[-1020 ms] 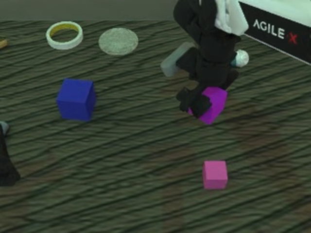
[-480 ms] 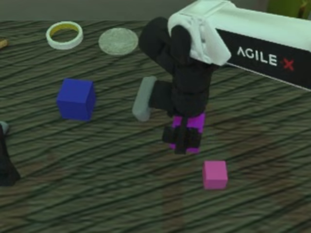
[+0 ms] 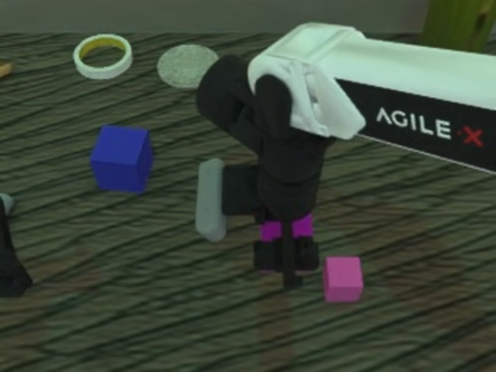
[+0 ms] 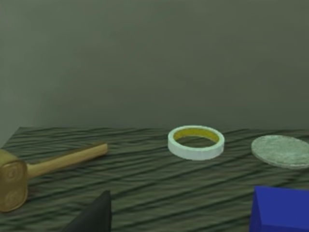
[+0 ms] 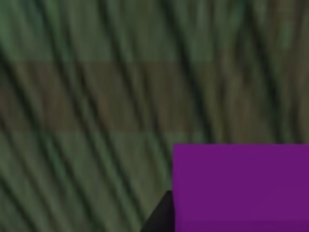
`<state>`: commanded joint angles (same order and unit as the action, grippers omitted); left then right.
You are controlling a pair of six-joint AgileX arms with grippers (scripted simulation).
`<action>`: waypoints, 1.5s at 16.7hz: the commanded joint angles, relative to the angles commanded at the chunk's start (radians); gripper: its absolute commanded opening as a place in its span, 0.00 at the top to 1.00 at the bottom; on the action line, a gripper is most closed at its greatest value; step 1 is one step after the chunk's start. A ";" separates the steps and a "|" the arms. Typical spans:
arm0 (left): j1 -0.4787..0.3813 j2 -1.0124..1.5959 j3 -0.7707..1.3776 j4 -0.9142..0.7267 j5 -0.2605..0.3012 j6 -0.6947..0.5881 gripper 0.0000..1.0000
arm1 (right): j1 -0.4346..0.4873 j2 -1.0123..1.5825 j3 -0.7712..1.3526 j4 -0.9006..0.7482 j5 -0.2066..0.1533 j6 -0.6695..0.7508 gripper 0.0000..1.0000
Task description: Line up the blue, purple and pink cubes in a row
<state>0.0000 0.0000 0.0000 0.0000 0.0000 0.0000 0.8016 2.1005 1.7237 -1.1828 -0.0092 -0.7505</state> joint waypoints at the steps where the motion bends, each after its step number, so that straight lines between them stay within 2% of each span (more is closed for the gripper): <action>1: 0.000 0.000 0.000 0.000 0.000 0.000 0.00 | -0.001 0.001 -0.003 0.003 0.000 0.001 1.00; 8: 0.000 0.000 0.000 0.000 0.000 0.000 0.00 | 0.003 0.054 -0.162 0.224 0.000 -0.002 1.00; 13: 0.000 0.000 0.000 0.000 0.000 0.000 0.00 | 0.004 0.063 -0.184 0.251 0.001 -0.003 1.00; 25: 0.000 0.000 0.000 0.000 0.000 0.000 0.00 | 0.004 0.063 -0.184 0.251 0.001 -0.003 0.10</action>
<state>0.0000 0.0000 0.0000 0.0000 0.0000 0.0000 0.8056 2.1637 1.5400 -0.9318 -0.0081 -0.7533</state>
